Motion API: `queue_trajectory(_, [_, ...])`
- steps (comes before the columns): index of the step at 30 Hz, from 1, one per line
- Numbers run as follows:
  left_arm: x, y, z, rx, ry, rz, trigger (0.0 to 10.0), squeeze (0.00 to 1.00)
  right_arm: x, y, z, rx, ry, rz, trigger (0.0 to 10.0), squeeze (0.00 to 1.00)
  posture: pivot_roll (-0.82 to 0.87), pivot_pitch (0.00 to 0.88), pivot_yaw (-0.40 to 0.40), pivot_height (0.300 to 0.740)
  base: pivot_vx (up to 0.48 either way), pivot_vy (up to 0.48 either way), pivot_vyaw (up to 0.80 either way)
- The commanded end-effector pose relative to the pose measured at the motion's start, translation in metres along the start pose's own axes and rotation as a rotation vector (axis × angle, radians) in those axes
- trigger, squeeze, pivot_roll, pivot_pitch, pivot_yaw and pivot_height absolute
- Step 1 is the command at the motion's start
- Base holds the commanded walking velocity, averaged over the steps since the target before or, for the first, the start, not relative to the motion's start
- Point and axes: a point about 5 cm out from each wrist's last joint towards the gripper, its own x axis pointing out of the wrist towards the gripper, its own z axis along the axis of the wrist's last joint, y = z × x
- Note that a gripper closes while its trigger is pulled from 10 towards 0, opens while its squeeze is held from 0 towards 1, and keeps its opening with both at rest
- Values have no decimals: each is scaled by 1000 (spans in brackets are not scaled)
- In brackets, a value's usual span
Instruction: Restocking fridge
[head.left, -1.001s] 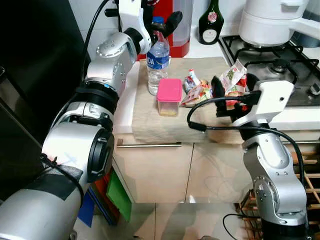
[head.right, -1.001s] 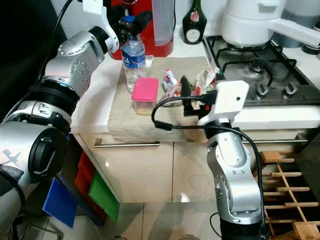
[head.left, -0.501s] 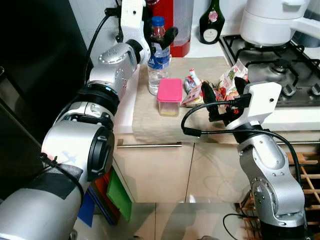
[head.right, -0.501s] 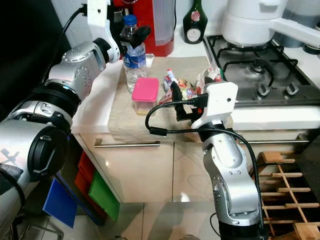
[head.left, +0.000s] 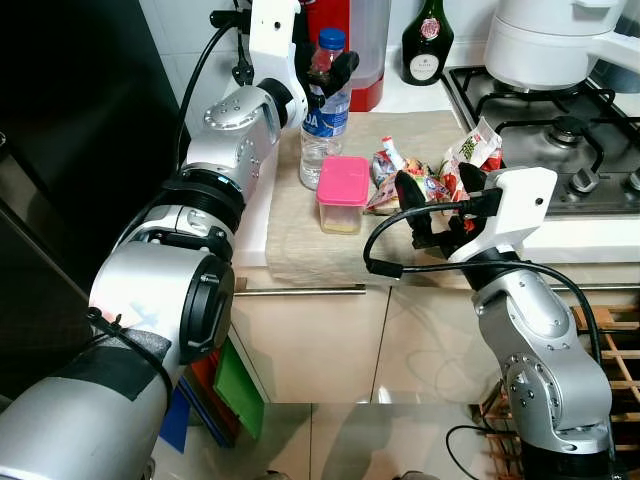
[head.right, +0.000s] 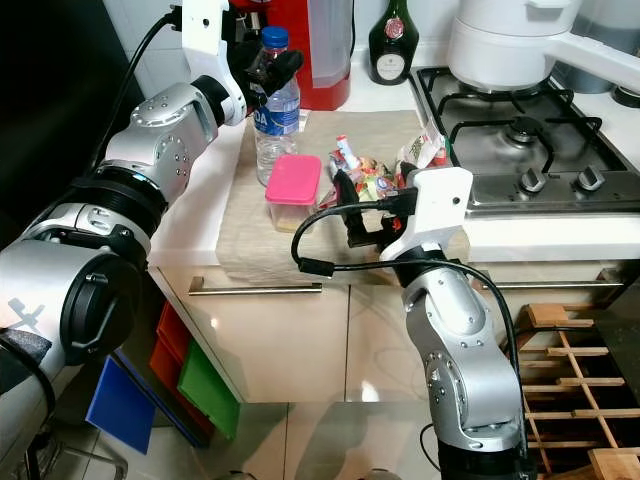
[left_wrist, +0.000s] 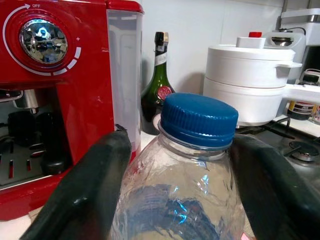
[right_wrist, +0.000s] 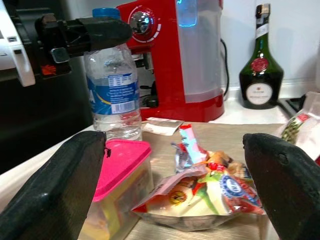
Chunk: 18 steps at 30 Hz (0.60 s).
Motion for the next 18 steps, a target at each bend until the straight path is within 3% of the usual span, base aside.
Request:
queue_trajectory(1, [0,1,2,25,14,-3,0,0,2,4,1,14,5,27,10000,51,-116,0,105,740,0,0,0])
queue_trajectory(10, [-2,4,-4,34,33,17,0,0,4,2,-3,11,15,20,10000,51,-114,0,94,740,0,0,0])
queue_trajectory(18, [-5,11,4,50,-19,43,0,0,8,0,-6,2,25,25,10000,47,-100,0,73,740,0,0,0])
